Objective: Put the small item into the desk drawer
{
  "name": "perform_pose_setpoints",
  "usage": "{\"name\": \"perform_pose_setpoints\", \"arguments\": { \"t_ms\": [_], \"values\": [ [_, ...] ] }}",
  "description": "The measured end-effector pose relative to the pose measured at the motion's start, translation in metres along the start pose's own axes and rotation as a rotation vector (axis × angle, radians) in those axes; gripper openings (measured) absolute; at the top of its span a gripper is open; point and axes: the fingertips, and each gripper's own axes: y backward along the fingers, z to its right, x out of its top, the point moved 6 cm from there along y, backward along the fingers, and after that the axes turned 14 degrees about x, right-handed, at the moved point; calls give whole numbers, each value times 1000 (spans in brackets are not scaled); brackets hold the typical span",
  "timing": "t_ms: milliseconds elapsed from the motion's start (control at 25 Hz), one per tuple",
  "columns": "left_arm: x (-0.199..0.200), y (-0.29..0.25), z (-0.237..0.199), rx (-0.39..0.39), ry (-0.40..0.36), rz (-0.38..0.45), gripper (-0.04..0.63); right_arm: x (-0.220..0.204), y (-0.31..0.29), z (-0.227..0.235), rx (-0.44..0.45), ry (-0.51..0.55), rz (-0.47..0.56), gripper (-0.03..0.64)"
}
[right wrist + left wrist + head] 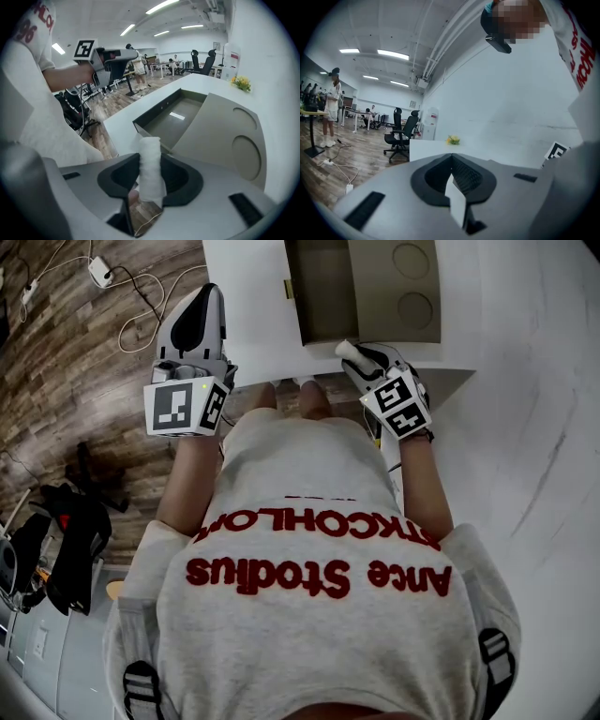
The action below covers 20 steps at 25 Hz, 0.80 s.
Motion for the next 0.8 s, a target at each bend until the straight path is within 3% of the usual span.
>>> {"name": "perform_pose_setpoints", "arguments": {
  "t_ms": [320,600,800],
  "values": [
    [26,3,-1,12,-6,60,8,34,45,7,20,-138,312,138],
    [55,5,-1,32,-17,122,8,84,109,20,-178,-67,611,138],
    [74,8,-1,48,-27,169,8,114,153,19,-272,-17,813,137]
  ]
}}
